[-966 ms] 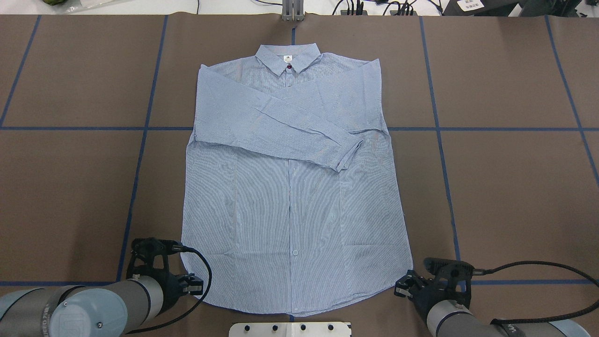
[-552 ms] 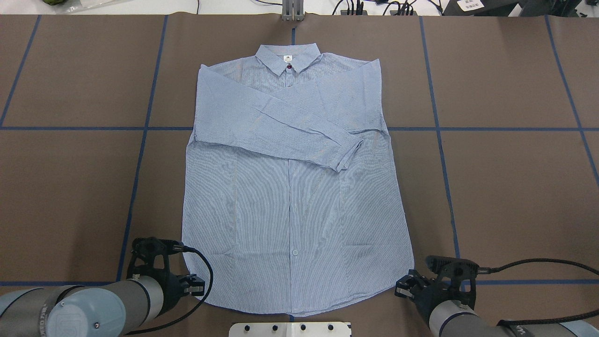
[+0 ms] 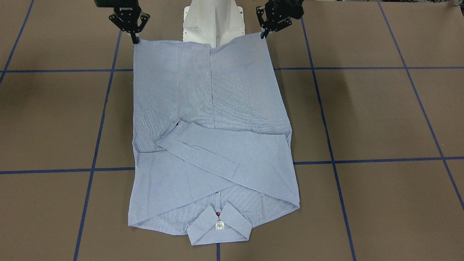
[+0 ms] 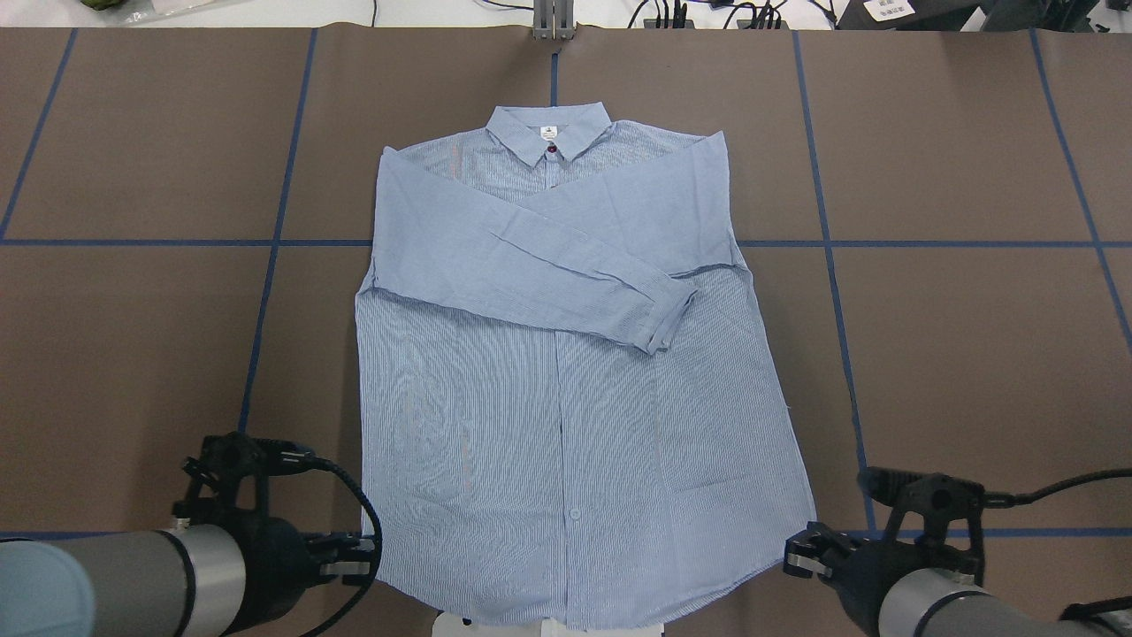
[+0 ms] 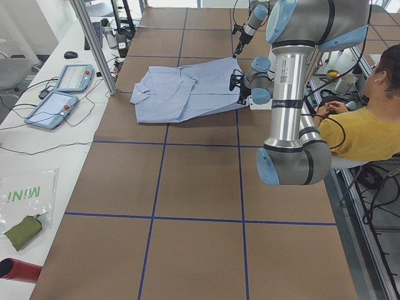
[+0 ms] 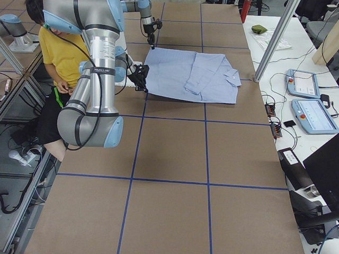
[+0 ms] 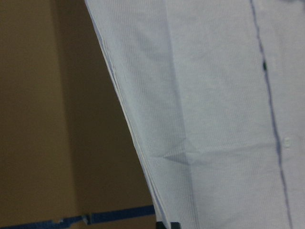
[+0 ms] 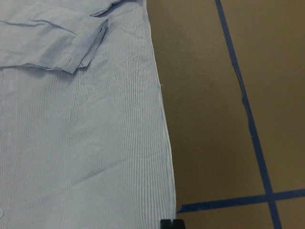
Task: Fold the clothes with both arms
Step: 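Lift the hem with both grippers and fold it up toward the collar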
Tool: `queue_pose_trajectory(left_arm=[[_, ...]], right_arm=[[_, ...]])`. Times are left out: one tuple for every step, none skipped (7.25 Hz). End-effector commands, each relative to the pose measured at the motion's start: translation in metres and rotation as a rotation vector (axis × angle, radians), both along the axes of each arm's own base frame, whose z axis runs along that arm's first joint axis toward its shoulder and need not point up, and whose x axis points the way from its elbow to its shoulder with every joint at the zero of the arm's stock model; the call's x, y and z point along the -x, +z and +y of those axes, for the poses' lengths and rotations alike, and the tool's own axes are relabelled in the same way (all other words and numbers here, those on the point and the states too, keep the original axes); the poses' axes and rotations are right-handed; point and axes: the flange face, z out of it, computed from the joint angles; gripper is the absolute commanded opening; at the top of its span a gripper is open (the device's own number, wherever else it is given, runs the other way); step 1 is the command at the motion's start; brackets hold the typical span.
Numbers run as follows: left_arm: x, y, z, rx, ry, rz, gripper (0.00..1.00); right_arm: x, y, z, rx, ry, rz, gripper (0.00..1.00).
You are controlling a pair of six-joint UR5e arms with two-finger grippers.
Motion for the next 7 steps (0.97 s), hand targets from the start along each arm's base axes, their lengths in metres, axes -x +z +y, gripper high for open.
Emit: queue_pose_trajectory(left_arm=[[0.083,-0.048,0.003,0.015,0.064,0.021,0.0],[0.072,-0.044,-0.012,-0.034,0.062,-0.004,0.0],[0.04,-0.029,-0.035,-0.048,0.031,-0.068,0.0],[0.014,-0.025,-0.076,-0.073,-0.033,-0.108,0.0],[0.011,-0.029,-0.112,-0.107,-0.084,-0.127,0.0],[0.024,-0.033,-0.143,-0.13,-0.141,-0.137,0.0],[0.047,-0.043,-0.171,-0.162,-0.206,-0.133,0.0]], right_arm=[[-0.056,-0.053,-0.007,0.056,-0.023,-0.067,0.0],[-0.057,-0.057,-0.017,0.046,0.003,-0.078,0.0],[-0.052,-0.057,-0.029,0.035,0.034,-0.063,0.0],[-0.038,-0.07,-0.051,-0.014,0.06,-0.075,0.0],[-0.034,-0.073,-0.078,-0.036,0.119,-0.064,0.0],[-0.036,-0.08,-0.105,-0.067,0.172,-0.055,0.0],[-0.034,-0.085,-0.14,-0.09,0.236,-0.032,0.0]])
